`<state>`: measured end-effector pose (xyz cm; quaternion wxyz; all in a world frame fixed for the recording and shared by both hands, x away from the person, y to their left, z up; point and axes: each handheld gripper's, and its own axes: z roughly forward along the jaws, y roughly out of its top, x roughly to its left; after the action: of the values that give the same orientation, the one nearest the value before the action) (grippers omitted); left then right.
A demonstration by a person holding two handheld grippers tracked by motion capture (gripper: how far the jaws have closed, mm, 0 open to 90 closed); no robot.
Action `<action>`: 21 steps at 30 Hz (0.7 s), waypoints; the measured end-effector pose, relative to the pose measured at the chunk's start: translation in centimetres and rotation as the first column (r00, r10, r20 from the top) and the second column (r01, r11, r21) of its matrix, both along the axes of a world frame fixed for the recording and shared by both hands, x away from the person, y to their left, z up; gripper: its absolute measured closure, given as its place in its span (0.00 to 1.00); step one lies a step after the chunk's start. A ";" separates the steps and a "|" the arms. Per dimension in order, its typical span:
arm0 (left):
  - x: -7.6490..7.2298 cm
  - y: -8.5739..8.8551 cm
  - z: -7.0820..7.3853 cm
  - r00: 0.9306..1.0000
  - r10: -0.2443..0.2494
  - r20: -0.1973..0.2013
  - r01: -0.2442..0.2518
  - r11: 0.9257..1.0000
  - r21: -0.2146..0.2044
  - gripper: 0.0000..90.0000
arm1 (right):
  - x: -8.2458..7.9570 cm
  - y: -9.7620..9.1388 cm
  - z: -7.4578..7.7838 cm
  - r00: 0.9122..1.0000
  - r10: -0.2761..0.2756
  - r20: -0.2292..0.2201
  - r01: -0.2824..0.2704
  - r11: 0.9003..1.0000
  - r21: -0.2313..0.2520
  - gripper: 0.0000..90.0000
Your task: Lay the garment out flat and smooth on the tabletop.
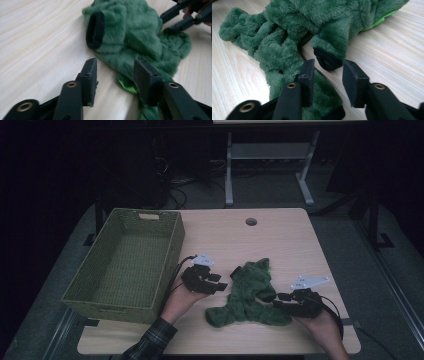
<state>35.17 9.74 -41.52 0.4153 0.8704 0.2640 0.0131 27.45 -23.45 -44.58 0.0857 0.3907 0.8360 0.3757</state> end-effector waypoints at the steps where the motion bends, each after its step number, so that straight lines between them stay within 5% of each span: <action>1: 0.3 -0.2 0.0 1.000 -0.001 0.007 0.001 1.000 -0.005 0.56 | 0.0 0.1 0.0 1.000 -0.002 -0.002 0.002 1.000 0.000 0.65; 9: 2.4 -2.5 0.5 0.999 -0.013 0.053 0.013 1.000 -0.011 0.45 | 0.4 0.3 -0.3 1.000 -0.022 -0.015 0.022 1.000 -0.001 0.62; 21: 4.9 -5.2 -0.5 0.999 -0.053 0.013 0.053 0.998 -0.028 0.46 | 0.8 0.6 -0.4 0.999 -0.032 -0.022 0.032 0.999 0.031 0.57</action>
<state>40.07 4.53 -42.03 0.4293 0.8711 0.2385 0.0038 28.29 -22.90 -45.03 0.0765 0.4094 0.8245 0.3830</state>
